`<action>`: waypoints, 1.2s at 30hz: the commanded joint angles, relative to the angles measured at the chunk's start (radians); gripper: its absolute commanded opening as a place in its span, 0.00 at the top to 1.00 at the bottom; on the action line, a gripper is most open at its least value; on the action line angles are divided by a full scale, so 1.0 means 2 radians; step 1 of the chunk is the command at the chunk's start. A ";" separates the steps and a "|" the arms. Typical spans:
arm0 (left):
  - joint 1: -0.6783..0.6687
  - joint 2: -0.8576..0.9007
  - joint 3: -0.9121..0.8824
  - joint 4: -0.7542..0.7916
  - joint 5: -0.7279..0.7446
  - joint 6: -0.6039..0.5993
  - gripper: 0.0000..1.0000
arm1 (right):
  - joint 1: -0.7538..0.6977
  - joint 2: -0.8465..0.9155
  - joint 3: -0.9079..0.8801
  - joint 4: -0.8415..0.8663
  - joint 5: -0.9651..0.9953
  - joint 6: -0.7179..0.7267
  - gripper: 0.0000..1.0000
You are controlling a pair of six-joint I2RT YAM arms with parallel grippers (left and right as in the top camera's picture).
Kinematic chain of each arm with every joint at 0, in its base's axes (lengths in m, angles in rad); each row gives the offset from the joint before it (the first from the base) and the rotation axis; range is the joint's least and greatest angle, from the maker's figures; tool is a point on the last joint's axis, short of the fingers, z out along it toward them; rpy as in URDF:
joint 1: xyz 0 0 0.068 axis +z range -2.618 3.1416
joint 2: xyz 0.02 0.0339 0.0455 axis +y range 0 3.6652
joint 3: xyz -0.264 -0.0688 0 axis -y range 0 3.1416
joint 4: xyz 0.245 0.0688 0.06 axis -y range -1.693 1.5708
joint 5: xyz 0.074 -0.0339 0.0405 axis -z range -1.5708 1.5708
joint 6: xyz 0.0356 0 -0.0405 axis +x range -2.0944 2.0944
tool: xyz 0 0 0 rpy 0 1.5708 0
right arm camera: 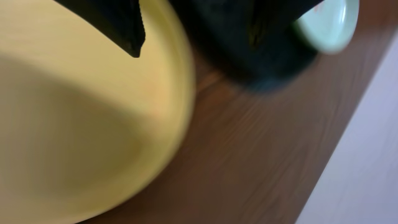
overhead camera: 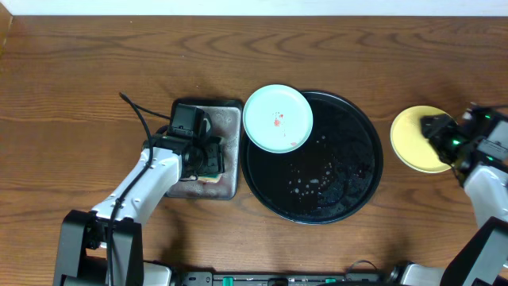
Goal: Clean dirty plates on tray and stack at the side
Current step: 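Move the right gripper to the pale blue-green plate rim and grip it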
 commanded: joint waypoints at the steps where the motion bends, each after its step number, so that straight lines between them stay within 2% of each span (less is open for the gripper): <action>1: 0.001 -0.005 0.004 -0.002 0.002 0.005 0.32 | 0.058 -0.001 0.011 -0.002 -0.059 -0.082 0.45; 6: 0.001 -0.005 0.004 -0.002 0.002 0.005 0.32 | 0.136 0.000 0.046 -0.031 -0.040 -0.128 0.42; 12: 0.001 -0.005 0.004 -0.001 0.002 0.005 0.32 | 0.209 0.026 0.158 -0.157 0.019 -0.218 0.37; 17: 0.001 -0.005 0.004 -0.001 0.002 0.005 0.32 | 0.263 0.089 0.250 -0.241 0.034 -0.281 0.36; 20: 0.001 -0.005 0.004 -0.001 0.002 0.005 0.32 | 0.290 0.127 0.262 -0.223 0.039 -0.284 0.37; 23: 0.001 -0.005 0.004 -0.001 0.002 0.005 0.32 | 0.317 0.173 0.262 -0.174 0.079 -0.283 0.46; 26: 0.001 -0.005 0.004 -0.001 0.002 0.005 0.32 | 0.336 0.208 0.262 -0.144 0.096 -0.283 0.46; 30: 0.001 -0.005 0.004 -0.002 0.002 0.005 0.17 | 0.353 0.237 0.262 -0.121 0.097 -0.280 0.48; 36: 0.001 -0.005 0.004 -0.002 0.002 0.005 0.16 | 0.364 0.255 0.262 -0.101 0.102 -0.276 0.51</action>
